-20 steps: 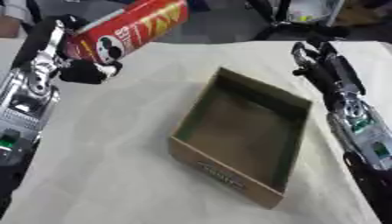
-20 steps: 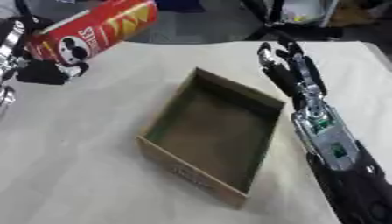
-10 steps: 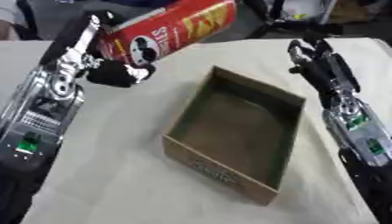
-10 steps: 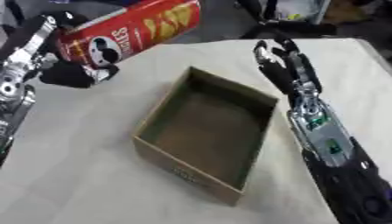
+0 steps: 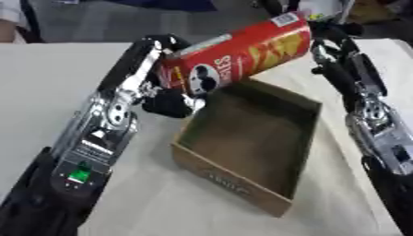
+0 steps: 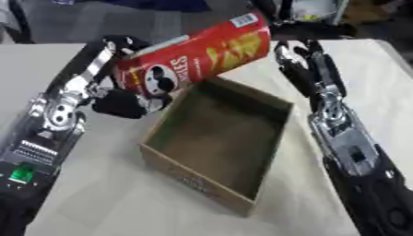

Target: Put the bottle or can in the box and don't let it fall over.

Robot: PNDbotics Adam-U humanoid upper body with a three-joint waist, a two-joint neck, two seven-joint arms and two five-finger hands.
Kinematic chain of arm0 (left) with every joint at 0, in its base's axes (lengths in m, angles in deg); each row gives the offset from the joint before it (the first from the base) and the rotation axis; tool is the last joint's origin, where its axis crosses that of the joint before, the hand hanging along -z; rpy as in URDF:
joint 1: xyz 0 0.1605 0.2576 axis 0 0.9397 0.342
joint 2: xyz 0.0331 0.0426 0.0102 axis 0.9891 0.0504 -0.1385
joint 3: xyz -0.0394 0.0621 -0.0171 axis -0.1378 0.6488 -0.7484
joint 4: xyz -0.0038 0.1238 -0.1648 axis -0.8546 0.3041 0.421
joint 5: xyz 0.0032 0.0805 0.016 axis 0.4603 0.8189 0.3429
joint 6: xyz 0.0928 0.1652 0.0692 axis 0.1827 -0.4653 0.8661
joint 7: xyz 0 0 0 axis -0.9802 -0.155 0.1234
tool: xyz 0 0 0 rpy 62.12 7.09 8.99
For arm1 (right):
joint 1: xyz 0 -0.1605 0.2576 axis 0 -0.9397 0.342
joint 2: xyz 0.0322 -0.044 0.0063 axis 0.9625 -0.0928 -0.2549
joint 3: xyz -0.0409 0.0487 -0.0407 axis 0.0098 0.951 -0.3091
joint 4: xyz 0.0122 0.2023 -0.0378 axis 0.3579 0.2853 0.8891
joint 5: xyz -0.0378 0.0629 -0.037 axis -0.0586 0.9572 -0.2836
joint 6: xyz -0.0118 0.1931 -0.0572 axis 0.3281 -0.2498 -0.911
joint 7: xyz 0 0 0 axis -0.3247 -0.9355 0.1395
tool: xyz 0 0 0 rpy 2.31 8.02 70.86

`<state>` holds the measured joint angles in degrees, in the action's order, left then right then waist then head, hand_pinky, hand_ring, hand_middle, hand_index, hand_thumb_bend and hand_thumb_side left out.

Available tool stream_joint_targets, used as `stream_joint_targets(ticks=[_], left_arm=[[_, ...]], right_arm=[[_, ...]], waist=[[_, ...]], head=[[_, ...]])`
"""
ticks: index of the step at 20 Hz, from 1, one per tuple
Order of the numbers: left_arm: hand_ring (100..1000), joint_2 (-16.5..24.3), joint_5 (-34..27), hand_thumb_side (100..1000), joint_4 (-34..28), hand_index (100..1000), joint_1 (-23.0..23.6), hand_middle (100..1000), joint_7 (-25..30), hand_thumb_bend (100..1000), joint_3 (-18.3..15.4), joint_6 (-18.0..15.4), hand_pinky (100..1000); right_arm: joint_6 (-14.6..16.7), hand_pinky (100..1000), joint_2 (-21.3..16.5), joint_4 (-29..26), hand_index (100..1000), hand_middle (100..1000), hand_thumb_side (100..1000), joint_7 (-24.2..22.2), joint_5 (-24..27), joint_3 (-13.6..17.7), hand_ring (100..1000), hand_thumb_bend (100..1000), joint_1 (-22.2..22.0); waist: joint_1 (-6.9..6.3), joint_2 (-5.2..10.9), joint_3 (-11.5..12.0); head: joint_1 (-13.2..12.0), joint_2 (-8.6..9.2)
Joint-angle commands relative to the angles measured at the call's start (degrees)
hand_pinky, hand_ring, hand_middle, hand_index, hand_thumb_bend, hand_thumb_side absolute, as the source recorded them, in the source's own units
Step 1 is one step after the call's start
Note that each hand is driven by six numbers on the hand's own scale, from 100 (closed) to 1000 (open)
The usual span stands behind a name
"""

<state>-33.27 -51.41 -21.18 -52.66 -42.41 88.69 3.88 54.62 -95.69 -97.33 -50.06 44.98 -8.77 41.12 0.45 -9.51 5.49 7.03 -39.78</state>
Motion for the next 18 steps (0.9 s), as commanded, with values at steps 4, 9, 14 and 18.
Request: stream_joint_targets(ticks=[4, 9, 14, 18], left_arm=[[718, -2.3, 1.1, 100, 1.1, 719, -0.2, 726, 0.5, 229, 1.6, -0.8, 385], [721, -3.6, 1.6, 100, 3.1, 720, 0.0, 728, 0.6, 232, 2.8, -1.5, 391], [728, -4.4, 2.2, 100, 5.0, 724, 0.1, 732, 1.1, 235, 3.7, -2.1, 400], [732, -4.7, 2.3, 100, 6.1, 725, 0.1, 733, 1.0, 237, 3.9, -2.3, 405]], right_arm=[[0.2, 693, -1.7, -1.5, 1000, 1000, 563, 0.5, -0.4, 0.9, 985, 100, 0.7], [0.2, 693, -1.7, -1.5, 1000, 1000, 564, 0.9, -0.3, 1.1, 986, 100, 0.7], [0.2, 693, -1.7, -1.5, 1000, 1000, 563, 1.0, -0.4, 1.0, 986, 100, 0.8], [-0.2, 696, -1.7, -1.3, 1000, 1000, 571, 1.8, -0.4, 1.4, 998, 100, 0.9]], waist=[[-0.68, 1.53, -0.4], [-0.7, 1.42, -0.6], [-0.7, 1.38, -0.7], [-0.73, 1.36, -0.8]], head=[[-0.4, -0.4], [-0.4, -0.49], [-0.4, -0.49], [-0.3, -0.49]])
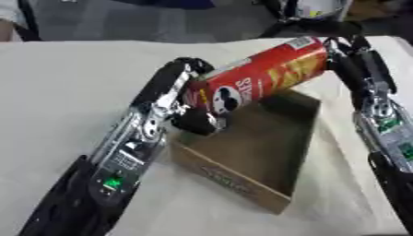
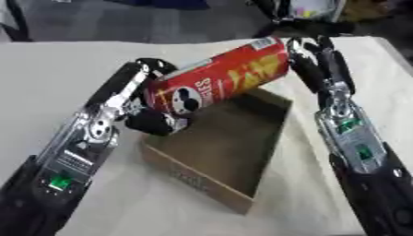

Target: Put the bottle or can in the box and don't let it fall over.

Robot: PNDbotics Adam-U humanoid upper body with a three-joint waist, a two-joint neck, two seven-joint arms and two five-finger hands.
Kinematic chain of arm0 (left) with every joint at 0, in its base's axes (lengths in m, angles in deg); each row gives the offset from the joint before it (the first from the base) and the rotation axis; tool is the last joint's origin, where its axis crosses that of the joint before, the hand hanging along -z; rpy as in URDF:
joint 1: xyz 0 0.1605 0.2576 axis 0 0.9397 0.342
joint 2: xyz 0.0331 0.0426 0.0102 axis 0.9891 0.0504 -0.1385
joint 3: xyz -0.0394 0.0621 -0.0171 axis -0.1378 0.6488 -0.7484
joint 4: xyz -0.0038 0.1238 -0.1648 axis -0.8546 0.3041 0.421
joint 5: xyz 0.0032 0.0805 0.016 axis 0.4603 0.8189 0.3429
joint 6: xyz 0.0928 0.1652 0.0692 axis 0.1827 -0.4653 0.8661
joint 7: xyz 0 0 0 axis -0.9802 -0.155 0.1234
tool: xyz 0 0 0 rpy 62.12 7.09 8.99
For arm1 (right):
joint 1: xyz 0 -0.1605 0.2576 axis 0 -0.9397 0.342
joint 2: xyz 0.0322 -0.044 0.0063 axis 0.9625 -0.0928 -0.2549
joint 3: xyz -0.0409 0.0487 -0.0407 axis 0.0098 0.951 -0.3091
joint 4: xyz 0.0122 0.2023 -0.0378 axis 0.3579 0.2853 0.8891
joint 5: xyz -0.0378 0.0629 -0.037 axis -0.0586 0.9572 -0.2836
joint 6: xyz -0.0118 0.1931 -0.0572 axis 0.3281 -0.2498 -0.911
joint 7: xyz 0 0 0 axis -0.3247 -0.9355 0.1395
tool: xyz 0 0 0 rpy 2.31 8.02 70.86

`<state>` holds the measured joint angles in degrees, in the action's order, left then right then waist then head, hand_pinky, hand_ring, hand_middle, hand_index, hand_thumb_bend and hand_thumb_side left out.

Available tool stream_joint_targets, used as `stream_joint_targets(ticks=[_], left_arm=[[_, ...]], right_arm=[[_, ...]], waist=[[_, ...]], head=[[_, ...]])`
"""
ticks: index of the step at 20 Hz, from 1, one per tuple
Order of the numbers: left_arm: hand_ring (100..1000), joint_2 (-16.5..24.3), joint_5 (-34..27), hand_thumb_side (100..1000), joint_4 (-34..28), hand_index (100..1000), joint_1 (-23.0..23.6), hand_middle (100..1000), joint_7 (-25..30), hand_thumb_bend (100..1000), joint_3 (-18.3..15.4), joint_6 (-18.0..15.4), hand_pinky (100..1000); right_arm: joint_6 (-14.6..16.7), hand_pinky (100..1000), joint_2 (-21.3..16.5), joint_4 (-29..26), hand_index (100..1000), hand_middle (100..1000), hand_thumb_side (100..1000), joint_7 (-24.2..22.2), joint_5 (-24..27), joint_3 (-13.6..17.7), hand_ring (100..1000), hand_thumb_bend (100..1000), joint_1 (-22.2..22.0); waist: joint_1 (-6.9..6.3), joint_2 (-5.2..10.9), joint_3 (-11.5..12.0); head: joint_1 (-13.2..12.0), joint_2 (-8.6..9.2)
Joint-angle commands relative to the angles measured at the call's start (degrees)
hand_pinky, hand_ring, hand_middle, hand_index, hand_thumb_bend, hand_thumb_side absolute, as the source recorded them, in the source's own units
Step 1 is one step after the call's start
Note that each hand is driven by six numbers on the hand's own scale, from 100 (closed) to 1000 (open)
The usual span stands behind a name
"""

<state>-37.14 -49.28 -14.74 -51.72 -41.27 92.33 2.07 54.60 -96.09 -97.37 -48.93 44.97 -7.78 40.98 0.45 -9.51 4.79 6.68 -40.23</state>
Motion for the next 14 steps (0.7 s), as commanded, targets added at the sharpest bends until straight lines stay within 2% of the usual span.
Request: stream_joint_targets(ticks=[1, 3, 5, 8, 9, 12, 14], left_arm=[[733, -0.9, 0.2, 100, 0.0, 725, -0.8, 735, -0.1, 240, 0.3, -0.5, 408], [748, -1.1, 0.2, 119, 0.9, 735, -0.9, 745, 0.1, 283, 0.5, -0.7, 427], [803, -1.3, 0.4, 256, 1.8, 763, -0.9, 774, 0.8, 353, 0.9, -1.4, 496], [877, -1.1, 1.8, 394, 2.4, 803, -0.8, 824, 3.3, 420, 1.3, -3.6, 638], [900, -1.0, 2.7, 489, 2.3, 820, -0.8, 838, 4.2, 451, 1.3, -4.4, 694], [908, -0.5, 6.6, 668, 1.7, 833, -0.8, 847, 6.2, 572, 0.5, -5.9, 726], [912, 0.0, 9.1, 674, 1.0, 841, -0.7, 850, 7.4, 614, -0.2, -6.4, 742]], right_arm=[[-0.4, 696, -1.2, -1.2, 1000, 1000, 577, 1.6, -0.3, 0.6, 1000, 100, 1.1], [-0.7, 697, -1.2, -1.2, 1000, 1000, 584, 4.1, 0.3, 1.1, 1000, 100, 1.3], [-0.8, 697, -1.2, -1.5, 1000, 1000, 581, 6.2, 0.9, 1.1, 1000, 100, 1.4], [-0.7, 696, -1.3, -1.8, 1000, 1000, 578, 7.7, 1.3, 1.3, 1000, 100, 1.4], [-0.6, 696, -1.3, -1.9, 1000, 1000, 577, 8.0, 1.3, 1.4, 1000, 100, 1.4], [-0.3, 696, -1.2, -2.3, 1000, 1000, 570, 8.7, 1.2, 1.8, 1000, 100, 1.6], [-0.2, 696, -1.3, -2.3, 1000, 1000, 568, 9.0, 1.0, 2.1, 1000, 100, 1.7]], waist=[[-0.74, 1.36, -0.1], [-0.73, 1.34, -0.2], [-0.71, 1.32, -0.3], [-0.73, 1.31, -0.2], [-0.73, 1.32, -0.2], [-0.68, 1.43, 0.0], [-0.62, 1.52, 0.1]], head=[[0.1, -0.1], [0.0, -0.18], [-0.1, -0.23], [0.2, -0.4], [0.3, -0.43], [0.5, -0.51], [0.6, -0.59]])
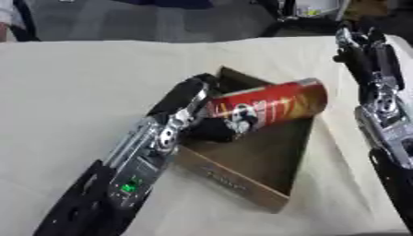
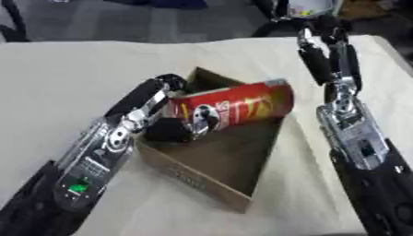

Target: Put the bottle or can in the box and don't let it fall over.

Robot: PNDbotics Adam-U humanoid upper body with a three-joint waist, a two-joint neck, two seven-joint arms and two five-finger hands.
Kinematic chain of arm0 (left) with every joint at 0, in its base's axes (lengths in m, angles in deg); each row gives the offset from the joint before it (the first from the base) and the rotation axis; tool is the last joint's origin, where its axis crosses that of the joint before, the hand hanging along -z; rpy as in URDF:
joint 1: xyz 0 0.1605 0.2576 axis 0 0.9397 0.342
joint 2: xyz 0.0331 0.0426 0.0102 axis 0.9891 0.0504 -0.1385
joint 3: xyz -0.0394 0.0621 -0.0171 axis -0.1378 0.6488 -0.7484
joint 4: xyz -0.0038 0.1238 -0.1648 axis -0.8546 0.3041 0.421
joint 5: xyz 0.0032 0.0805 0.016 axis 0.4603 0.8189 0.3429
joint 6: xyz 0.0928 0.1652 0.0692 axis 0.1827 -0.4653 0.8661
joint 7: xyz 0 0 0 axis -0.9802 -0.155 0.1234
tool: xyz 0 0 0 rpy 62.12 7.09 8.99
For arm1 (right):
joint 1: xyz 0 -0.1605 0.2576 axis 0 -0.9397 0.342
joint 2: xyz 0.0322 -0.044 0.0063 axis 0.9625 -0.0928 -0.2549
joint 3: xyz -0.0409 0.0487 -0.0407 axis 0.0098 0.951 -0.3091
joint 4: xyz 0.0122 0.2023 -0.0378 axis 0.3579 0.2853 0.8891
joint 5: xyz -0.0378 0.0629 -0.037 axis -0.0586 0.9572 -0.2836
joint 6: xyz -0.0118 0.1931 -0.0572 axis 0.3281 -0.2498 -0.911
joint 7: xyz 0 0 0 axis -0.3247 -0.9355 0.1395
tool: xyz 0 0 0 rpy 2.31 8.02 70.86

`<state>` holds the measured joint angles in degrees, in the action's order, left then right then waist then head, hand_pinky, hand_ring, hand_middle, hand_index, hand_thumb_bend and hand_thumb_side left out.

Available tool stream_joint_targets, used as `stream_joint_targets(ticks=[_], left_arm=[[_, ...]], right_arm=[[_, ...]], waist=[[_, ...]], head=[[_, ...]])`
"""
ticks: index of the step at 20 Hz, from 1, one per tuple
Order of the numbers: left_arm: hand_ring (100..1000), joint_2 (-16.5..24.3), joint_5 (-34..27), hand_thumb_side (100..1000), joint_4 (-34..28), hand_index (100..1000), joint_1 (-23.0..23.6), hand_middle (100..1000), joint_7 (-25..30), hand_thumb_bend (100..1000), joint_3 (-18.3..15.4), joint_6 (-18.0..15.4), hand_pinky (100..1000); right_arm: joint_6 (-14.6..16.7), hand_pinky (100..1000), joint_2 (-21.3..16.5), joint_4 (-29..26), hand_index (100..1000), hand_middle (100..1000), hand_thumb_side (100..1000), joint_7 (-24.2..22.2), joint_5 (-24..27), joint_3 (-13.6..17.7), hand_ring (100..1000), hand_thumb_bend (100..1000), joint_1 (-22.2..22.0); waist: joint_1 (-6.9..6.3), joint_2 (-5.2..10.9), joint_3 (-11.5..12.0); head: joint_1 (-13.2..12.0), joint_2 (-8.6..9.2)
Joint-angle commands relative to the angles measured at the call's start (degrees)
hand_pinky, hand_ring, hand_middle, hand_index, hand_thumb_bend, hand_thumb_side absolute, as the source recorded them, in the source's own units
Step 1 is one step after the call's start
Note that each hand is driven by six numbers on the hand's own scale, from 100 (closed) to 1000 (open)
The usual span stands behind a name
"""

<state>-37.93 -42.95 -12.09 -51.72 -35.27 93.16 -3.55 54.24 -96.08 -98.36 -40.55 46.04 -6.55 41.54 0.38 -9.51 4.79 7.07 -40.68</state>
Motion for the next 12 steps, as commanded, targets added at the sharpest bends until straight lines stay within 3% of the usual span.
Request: stream_joint_targets(ticks=[1, 4, 7, 12], left_arm=[[915, 1.1, 3.8, 681, -1.9, 846, -0.6, 853, 2.2, 637, -1.4, -0.8, 755], [917, 1.8, 6.5, 683, -3.1, 850, -0.5, 854, 4.6, 645, -2.3, -0.8, 768], [910, 2.5, 8.0, 625, -4.8, 846, -0.5, 850, 5.7, 597, -3.3, -0.4, 754], [881, 3.9, 8.7, 542, -9.4, 817, -0.8, 838, 3.7, 453, -6.5, 1.1, 677]], right_arm=[[0.2, 696, -1.4, -1.4, 1000, 1000, 567, 0.8, -0.2, 1.0, 999, 100, 1.2], [0.3, 696, -1.5, -1.4, 1000, 1000, 566, 1.0, -0.3, 1.3, 998, 100, 1.2], [0.3, 696, -1.5, -1.5, 1000, 1000, 565, 1.2, -0.4, 1.5, 997, 100, 1.1], [0.4, 696, -1.5, -1.8, 1000, 1000, 561, 1.3, -0.6, 1.7, 994, 100, 1.2]], waist=[[-0.52, 1.55, 0.2], [-0.39, 1.64, 0.4], [-0.24, 1.8, 0.7], [0.0, 2.33, 1.0]], head=[[0.3, -0.18], [0.4, -0.28], [0.5, -0.38], [2.0, -0.73]])
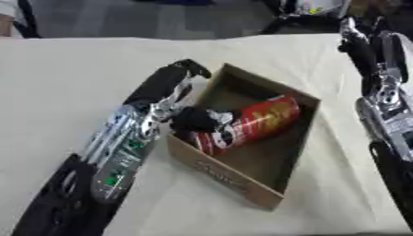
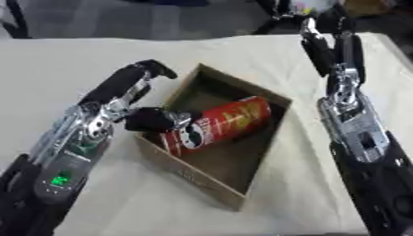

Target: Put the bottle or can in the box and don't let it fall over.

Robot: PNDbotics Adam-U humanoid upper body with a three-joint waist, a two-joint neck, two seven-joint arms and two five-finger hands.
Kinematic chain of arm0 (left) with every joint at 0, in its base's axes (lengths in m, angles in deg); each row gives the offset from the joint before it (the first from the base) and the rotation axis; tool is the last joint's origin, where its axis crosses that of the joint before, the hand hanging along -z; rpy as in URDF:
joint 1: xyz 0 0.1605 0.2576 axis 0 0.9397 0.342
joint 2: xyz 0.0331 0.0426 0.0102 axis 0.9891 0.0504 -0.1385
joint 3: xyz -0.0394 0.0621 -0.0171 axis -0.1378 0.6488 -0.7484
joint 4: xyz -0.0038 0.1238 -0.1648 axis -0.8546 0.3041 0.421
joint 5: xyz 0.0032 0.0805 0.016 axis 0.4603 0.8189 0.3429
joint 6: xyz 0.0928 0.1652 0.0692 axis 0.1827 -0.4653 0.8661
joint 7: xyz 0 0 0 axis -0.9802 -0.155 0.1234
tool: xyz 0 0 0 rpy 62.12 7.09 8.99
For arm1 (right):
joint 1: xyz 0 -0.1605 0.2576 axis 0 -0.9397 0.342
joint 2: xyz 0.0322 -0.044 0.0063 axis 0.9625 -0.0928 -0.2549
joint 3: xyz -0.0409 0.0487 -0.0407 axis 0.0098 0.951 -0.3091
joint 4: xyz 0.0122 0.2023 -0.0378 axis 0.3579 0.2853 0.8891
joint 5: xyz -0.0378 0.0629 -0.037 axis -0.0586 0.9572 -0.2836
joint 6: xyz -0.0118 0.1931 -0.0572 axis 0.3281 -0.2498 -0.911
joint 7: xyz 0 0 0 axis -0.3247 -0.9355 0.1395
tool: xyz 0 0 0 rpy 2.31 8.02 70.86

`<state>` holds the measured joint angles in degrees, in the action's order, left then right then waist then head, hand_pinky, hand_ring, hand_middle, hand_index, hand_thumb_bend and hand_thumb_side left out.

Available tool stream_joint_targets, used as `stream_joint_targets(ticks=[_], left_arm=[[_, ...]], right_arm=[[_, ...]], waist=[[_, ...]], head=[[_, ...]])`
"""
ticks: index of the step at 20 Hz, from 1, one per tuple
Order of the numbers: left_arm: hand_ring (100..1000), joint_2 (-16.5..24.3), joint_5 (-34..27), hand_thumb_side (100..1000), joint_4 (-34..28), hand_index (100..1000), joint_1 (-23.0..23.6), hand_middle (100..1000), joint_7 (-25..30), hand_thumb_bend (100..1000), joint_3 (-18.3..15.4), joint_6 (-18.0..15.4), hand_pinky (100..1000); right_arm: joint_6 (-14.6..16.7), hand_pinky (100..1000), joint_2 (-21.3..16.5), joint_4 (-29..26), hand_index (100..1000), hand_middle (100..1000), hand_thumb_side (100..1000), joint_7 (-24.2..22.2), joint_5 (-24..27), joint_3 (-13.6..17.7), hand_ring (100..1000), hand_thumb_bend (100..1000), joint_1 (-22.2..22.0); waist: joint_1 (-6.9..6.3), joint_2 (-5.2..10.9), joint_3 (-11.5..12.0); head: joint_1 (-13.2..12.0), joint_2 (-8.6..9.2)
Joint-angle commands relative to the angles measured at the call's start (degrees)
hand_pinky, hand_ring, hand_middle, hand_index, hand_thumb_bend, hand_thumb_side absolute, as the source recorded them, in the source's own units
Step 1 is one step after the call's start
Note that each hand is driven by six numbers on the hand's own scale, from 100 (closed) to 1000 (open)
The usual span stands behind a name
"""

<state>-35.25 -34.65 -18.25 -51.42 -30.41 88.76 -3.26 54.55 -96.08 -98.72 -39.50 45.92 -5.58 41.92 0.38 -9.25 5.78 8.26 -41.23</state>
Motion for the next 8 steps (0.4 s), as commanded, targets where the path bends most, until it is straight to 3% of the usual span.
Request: stream_joint_targets(ticks=[1, 4, 8], left_arm=[[868, 1.6, 0.2, 548, -4.4, 809, -1.1, 835, -2.2, 423, -3.1, 1.2, 653], [853, 2.7, -2.8, 609, -8.4, 802, -0.8, 845, -6.7, 292, -6.5, 2.5, 596], [821, 5.4, -10.4, 614, -12.8, 803, 0.9, 854, -16.0, 220, -11.5, 3.4, 538]], right_arm=[[0.1, 696, -1.5, -1.6, 1000, 1000, 560, 0.2, -0.6, 0.7, 994, 100, 0.8], [0.1, 696, -1.6, -1.8, 1000, 1000, 559, 0.2, -0.9, 0.9, 993, 100, 0.7], [0.1, 696, -1.7, -2.2, 1000, 1000, 555, 0.2, -1.2, 1.0, 990, 100, 0.8]], waist=[[0.04, 2.18, 0.1], [0.16, 2.47, 0.3], [0.4, 2.92, 0.7]], head=[[1.1, -0.31], [1.5, -0.41], [1.9, -0.57]])
